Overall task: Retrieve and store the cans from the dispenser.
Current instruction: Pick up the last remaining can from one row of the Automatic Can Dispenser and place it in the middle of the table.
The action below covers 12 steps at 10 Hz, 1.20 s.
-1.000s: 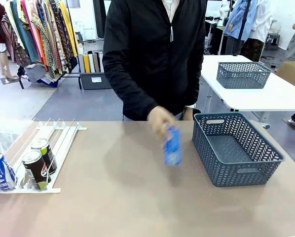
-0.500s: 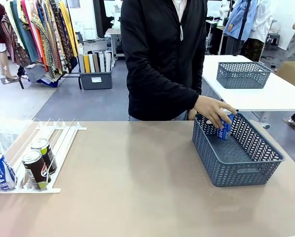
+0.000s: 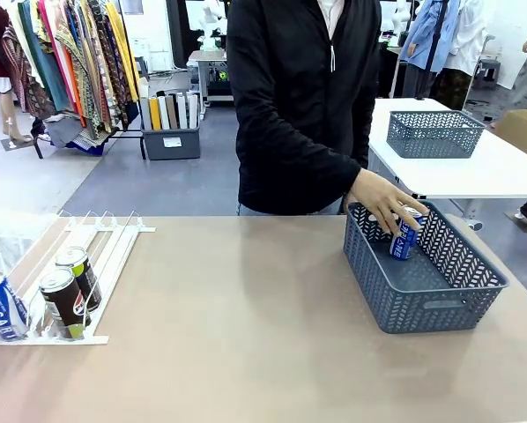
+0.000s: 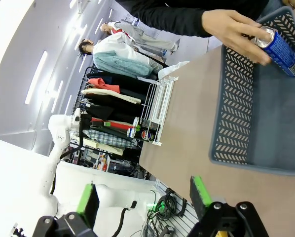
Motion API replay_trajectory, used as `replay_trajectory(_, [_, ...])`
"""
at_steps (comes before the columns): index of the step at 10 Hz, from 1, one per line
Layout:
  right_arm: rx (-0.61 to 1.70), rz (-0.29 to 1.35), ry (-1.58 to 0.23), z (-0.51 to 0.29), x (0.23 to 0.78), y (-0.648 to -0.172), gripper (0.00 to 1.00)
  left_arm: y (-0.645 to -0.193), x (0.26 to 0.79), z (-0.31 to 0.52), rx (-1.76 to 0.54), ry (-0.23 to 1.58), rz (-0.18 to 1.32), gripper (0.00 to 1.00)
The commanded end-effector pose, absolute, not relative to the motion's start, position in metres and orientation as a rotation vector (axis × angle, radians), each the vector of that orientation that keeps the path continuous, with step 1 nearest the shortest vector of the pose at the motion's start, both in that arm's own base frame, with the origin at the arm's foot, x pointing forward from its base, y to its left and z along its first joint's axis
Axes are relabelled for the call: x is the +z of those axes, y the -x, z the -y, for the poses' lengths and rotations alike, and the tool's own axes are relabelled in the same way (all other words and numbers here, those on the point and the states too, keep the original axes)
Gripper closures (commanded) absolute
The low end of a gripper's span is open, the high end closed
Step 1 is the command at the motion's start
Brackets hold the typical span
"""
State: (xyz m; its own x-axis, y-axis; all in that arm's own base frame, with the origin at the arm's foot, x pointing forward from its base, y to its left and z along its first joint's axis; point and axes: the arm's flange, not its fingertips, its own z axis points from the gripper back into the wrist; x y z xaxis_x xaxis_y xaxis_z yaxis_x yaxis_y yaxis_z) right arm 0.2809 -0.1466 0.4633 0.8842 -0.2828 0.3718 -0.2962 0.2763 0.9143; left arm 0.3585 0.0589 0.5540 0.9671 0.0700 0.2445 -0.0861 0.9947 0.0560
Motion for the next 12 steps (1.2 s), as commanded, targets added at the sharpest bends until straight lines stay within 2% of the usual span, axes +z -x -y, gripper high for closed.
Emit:
replay_trajectory(1, [0.012,0.55,-1.33,0.145,0.467,-0.284,0.0,-0.358,0.557,-0.067,0.013,0.022,0.244,0.0])
replay_trajectory(5, [0.012,0.55,-1.33,0.145,0.467,-0.284,0.0,-0.372,0.531,-0.051,0.019,-0.042,0.237,0.0])
replay_trajectory(8, [0.012,0.55,-1.33,0.145,0.467,-0.284,0.0,-0.374,0.476,-0.051,0.095,-0.037,0.132,0.0])
replay_trajectory(12, [0.012,0.55,-1.33,0.145,0.467,-0.284,0.0,-0.382,0.43,-0.058,0.141,0.024,0.038,0.0])
